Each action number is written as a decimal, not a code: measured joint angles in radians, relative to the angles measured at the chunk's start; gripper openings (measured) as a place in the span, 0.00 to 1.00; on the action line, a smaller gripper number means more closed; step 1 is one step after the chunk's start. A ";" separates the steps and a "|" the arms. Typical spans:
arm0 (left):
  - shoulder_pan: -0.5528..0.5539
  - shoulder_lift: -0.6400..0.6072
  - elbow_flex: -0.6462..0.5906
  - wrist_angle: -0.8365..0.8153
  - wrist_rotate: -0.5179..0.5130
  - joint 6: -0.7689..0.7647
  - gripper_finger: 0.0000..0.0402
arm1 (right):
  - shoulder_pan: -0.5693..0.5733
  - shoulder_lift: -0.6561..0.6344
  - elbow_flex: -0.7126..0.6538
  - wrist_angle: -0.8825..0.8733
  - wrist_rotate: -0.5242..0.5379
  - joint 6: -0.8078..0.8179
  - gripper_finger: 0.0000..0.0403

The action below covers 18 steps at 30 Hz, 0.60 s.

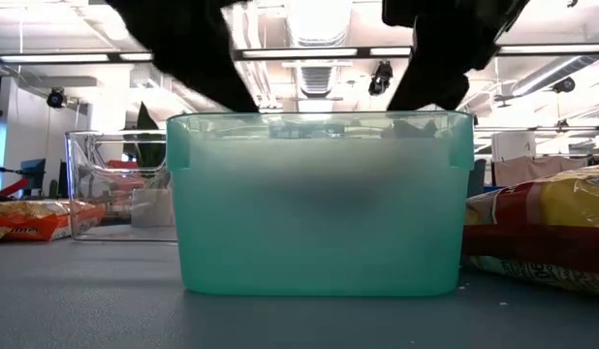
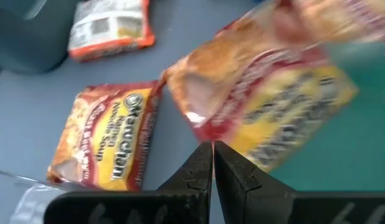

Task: Sort Maruchan noodles
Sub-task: Put the red noodle pack into the green bin

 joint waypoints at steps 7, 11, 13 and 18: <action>-0.061 -0.021 -0.015 -0.061 0.122 -0.116 0.00 | 0.004 0.065 -0.014 -0.004 0.024 0.047 0.02; -0.060 -0.001 -0.030 -0.058 0.140 -0.153 0.00 | 0.022 0.093 -0.013 0.110 -0.045 0.039 0.02; -0.060 0.016 -0.031 -0.035 0.167 -0.153 0.00 | 0.030 0.098 -0.008 0.117 -0.055 0.039 0.02; -0.063 0.057 -0.031 0.031 0.224 -0.143 0.00 | 0.050 0.110 0.027 0.114 -0.062 0.041 0.02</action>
